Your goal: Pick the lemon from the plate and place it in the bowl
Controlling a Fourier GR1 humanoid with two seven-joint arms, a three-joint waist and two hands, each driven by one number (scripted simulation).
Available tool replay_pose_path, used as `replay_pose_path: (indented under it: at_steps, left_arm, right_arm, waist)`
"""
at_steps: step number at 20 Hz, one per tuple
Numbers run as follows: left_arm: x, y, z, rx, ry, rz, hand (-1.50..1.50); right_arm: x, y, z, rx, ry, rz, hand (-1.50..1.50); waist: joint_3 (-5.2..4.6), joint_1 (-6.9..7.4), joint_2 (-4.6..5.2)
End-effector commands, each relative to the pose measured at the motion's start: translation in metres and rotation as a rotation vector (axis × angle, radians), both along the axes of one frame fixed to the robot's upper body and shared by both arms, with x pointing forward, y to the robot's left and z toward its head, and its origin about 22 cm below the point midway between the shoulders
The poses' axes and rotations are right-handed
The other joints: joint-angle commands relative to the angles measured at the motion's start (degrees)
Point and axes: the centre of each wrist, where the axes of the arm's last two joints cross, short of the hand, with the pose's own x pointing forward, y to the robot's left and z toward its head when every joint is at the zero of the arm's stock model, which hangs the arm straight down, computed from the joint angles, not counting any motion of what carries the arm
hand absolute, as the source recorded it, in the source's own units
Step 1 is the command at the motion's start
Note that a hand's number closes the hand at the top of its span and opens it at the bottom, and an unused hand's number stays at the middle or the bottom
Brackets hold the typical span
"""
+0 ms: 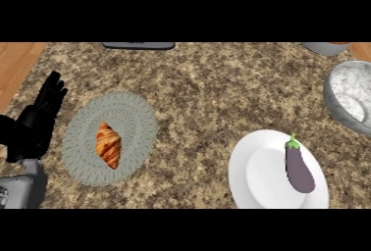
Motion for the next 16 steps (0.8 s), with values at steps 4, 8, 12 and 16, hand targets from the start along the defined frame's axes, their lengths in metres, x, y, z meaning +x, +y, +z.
replay_pose_path:
  at_steps: [4, 8, 12, 16]
  left_arm:
    - [0.005, 0.000, 0.009, -0.004, 0.000, -0.020, 0.00]
    - [0.003, -0.011, -0.009, -0.006, -0.012, -0.039, 0.00]
    - [0.006, -0.012, -0.010, -0.004, -0.018, -0.048, 0.00]
    - [0.009, -0.001, 0.000, -0.006, -0.011, -0.038, 0.00]
  right_arm:
    - [0.030, 0.004, -0.019, 0.005, 0.019, -0.009, 1.50]
    - [0.014, -0.009, -0.045, -0.218, 0.271, -0.169, 1.50]
    - [0.018, -0.010, -0.043, -0.221, 0.303, -0.091, -1.50]
    - [0.013, -0.014, -0.058, -0.011, 0.317, 0.013, -1.50]
  waist:
    - [0.07, 0.80, 0.37]
    - [0.10, 2.06, 0.97]
    - [0.21, 2.63, 1.37]
    - [0.29, 2.16, 1.23]
